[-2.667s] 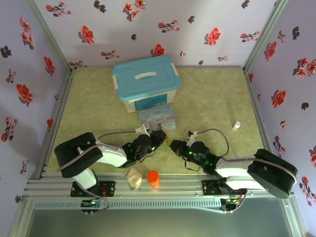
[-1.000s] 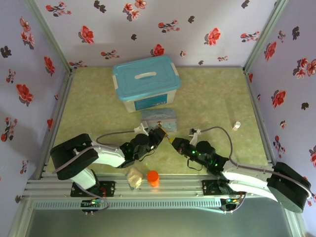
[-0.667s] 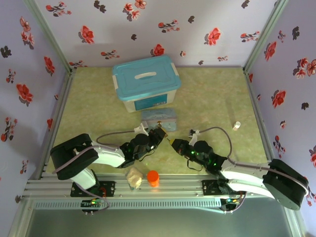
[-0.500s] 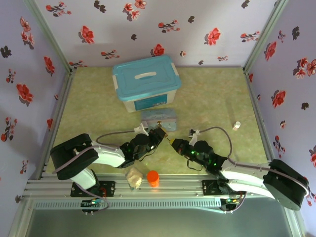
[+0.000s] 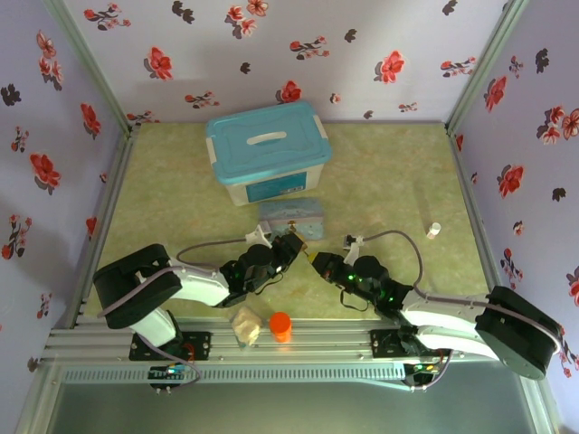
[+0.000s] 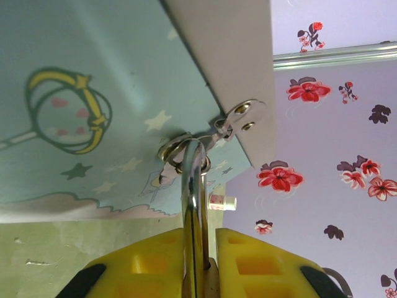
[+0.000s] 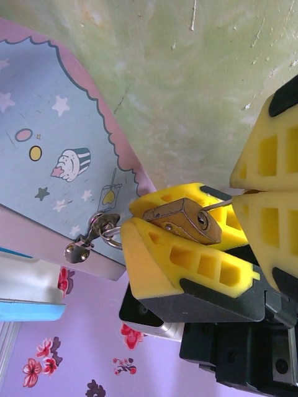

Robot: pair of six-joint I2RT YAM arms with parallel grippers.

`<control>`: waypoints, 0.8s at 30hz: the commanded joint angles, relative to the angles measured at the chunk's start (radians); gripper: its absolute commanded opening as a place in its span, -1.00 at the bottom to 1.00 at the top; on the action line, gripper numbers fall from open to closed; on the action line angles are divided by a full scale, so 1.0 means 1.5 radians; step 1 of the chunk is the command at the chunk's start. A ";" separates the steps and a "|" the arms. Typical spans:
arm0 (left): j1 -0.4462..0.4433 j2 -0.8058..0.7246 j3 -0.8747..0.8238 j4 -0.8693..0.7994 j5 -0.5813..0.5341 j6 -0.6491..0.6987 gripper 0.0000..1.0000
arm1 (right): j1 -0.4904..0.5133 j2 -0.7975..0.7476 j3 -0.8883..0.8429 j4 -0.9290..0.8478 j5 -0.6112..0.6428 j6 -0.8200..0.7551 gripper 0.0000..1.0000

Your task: Unlock the padlock with the key

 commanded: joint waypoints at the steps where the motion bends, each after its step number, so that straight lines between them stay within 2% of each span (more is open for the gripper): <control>1: -0.003 0.008 0.006 0.061 0.011 0.004 -1.00 | -0.004 0.006 0.019 0.045 -0.003 -0.011 -1.00; 24: -0.003 0.022 0.013 0.046 0.015 0.014 -1.00 | -0.011 -0.018 0.003 0.026 0.007 -0.009 -1.00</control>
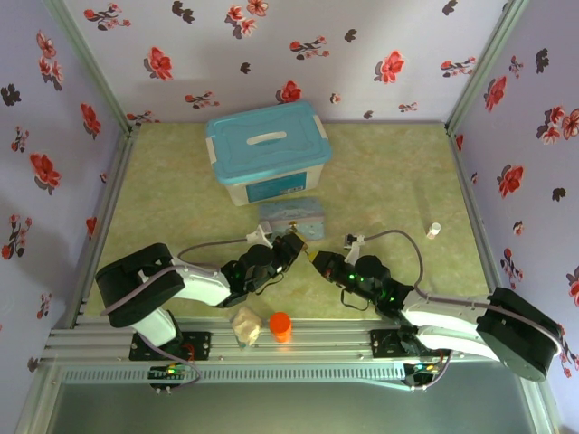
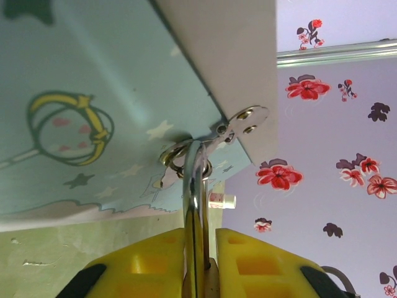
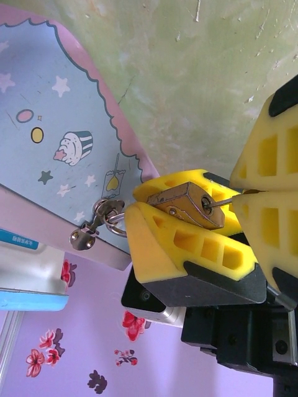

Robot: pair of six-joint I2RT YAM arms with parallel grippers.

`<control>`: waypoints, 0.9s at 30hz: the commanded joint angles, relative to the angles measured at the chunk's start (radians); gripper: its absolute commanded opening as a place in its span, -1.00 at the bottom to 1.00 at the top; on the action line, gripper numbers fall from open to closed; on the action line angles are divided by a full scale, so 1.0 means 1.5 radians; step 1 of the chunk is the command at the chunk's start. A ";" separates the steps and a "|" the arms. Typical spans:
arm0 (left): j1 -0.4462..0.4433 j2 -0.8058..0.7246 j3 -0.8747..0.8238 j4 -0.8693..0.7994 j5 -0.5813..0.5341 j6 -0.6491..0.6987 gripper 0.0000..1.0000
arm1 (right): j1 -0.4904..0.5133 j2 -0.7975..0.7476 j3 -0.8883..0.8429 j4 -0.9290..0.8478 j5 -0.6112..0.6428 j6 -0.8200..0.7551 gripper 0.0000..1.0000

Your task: Unlock the padlock with the key

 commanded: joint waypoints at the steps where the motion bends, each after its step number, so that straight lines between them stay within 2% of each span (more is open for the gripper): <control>1: -0.004 0.013 0.010 0.038 0.009 0.012 -1.00 | -0.005 -0.008 0.006 0.018 0.012 -0.009 -1.00; 4: -0.004 0.017 0.008 0.068 0.012 0.004 -1.00 | -0.006 0.012 0.004 0.047 0.008 -0.004 -1.00; 10: -0.022 0.017 0.018 0.060 0.017 -0.002 -1.00 | -0.014 0.056 -0.016 0.183 0.015 0.016 -1.00; 12: -0.025 0.017 0.017 0.060 0.018 -0.005 -1.00 | -0.016 0.062 -0.013 0.194 0.009 0.013 -1.00; 21: -0.025 -0.011 0.024 -0.015 0.018 0.006 -1.00 | -0.016 0.032 -0.001 0.144 -0.006 -0.017 -1.00; 27: -0.024 -0.006 0.038 -0.023 0.031 0.000 -1.00 | -0.009 -0.003 0.038 0.018 0.002 -0.072 -1.00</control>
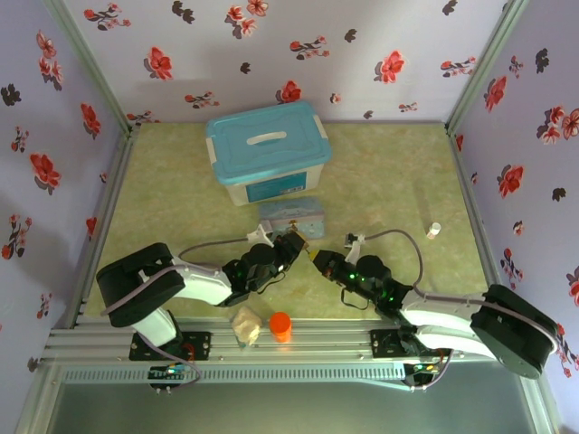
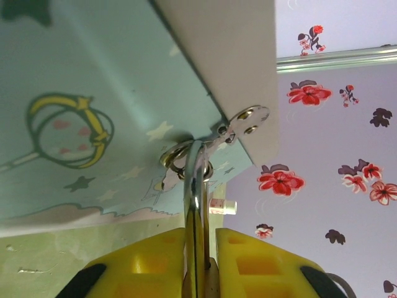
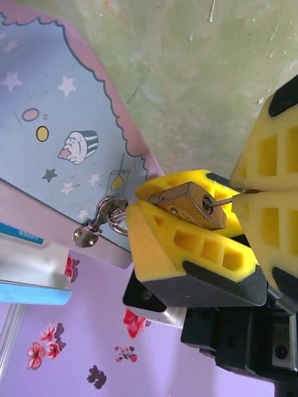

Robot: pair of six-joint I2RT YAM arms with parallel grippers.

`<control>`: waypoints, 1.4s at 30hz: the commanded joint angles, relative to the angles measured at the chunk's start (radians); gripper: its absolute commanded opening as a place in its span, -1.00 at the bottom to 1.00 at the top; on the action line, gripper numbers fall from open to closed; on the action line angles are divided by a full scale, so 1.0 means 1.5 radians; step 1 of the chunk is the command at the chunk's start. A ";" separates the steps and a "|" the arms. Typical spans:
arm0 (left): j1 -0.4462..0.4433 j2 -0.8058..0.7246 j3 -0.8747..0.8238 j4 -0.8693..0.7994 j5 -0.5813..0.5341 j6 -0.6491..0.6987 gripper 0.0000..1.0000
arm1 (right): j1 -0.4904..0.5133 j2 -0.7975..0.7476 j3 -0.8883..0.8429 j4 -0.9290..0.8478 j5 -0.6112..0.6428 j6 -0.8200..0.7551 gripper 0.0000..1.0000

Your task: Unlock the padlock with the key

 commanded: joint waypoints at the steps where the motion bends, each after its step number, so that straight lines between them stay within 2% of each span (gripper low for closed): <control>1: -0.020 -0.010 0.022 -0.003 0.048 0.001 -1.00 | 0.003 -0.023 0.046 -0.022 0.009 -0.048 -1.00; 4: -0.020 -0.013 0.017 -0.005 0.046 0.000 -1.00 | 0.002 -0.018 0.052 -0.019 0.008 -0.049 -1.00; 8: -0.020 -0.010 0.020 0.000 0.047 0.004 -1.00 | 0.004 0.032 0.046 0.060 0.000 -0.012 -1.00; 12: -0.020 0.006 0.014 0.050 0.047 0.003 -1.00 | -0.011 0.126 0.014 0.269 -0.010 0.072 -1.00; 18: -0.022 0.001 0.007 0.057 0.052 0.007 -1.00 | -0.021 0.208 0.011 0.375 -0.027 0.117 -1.00; 25: -0.022 -0.005 0.000 0.045 0.063 0.010 -1.00 | -0.046 0.166 0.013 0.284 -0.047 0.132 -1.00; 31: -0.024 -0.013 -0.001 0.053 0.070 0.015 -1.00 | -0.080 0.164 0.007 0.298 -0.070 0.167 -1.00; 33: -0.024 -0.011 -0.001 0.056 0.073 0.010 -1.00 | -0.080 0.153 0.019 0.265 -0.070 0.163 -1.00; 39: -0.026 -0.005 0.003 0.061 0.075 0.007 -1.00 | -0.044 0.100 0.057 0.149 -0.036 0.104 -1.00; 42: -0.026 -0.004 0.004 0.061 0.077 0.001 -1.00 | -0.010 0.049 0.080 0.033 0.016 0.038 -1.00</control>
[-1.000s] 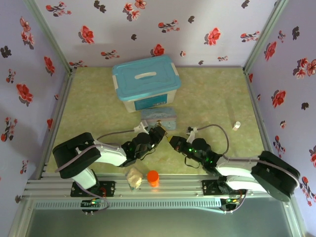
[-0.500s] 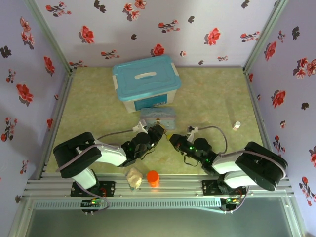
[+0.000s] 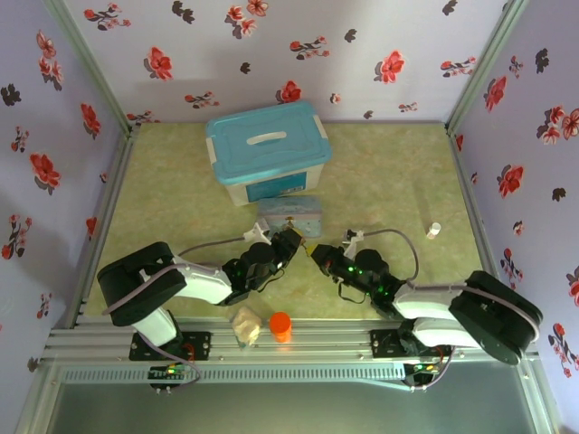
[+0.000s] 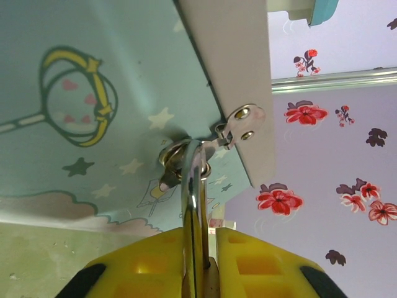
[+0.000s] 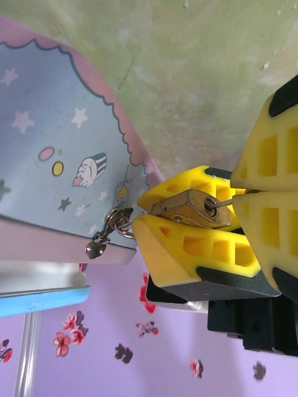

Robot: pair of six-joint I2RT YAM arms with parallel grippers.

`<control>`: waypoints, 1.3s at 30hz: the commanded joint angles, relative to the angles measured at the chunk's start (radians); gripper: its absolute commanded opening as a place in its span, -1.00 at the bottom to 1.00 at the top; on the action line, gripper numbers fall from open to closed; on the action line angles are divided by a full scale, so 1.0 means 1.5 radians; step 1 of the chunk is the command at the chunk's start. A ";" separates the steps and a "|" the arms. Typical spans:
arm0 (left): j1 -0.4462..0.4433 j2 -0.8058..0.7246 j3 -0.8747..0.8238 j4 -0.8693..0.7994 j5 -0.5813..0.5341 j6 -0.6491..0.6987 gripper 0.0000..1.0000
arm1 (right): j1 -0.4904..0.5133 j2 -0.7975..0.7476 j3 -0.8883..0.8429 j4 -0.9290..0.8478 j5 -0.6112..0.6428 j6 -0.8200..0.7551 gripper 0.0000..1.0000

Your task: Unlock the padlock with the key

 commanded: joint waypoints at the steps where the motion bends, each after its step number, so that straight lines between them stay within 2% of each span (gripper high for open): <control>1: -0.033 -0.008 0.006 0.048 0.109 0.000 -1.00 | 0.030 -0.050 0.064 -0.068 0.082 -0.081 -1.00; 8: -0.037 -0.006 0.012 0.051 0.114 -0.007 -1.00 | 0.021 -0.047 0.066 -0.064 0.096 -0.087 -1.00; 16: -0.045 0.000 0.016 0.054 0.118 -0.007 -1.00 | 0.003 0.100 0.061 0.179 0.037 -0.014 -1.00; 22: -0.046 0.002 0.005 0.067 0.118 -0.009 -1.00 | -0.036 0.106 0.037 0.191 -0.003 0.019 -1.00; 26: -0.046 -0.002 0.006 0.067 0.126 -0.005 -1.00 | -0.085 0.142 0.017 0.253 -0.055 0.072 -1.00; 32: -0.050 -0.001 0.017 0.060 0.143 -0.002 -1.00 | -0.087 0.173 0.028 0.281 -0.078 0.068 -1.00; 34: -0.051 0.000 0.016 0.059 0.142 -0.004 -1.00 | -0.087 0.159 0.033 0.250 -0.077 0.054 -1.00; 39: -0.052 -0.002 0.004 0.060 0.106 -0.012 -1.00 | -0.034 0.092 0.024 0.161 -0.001 0.026 -1.00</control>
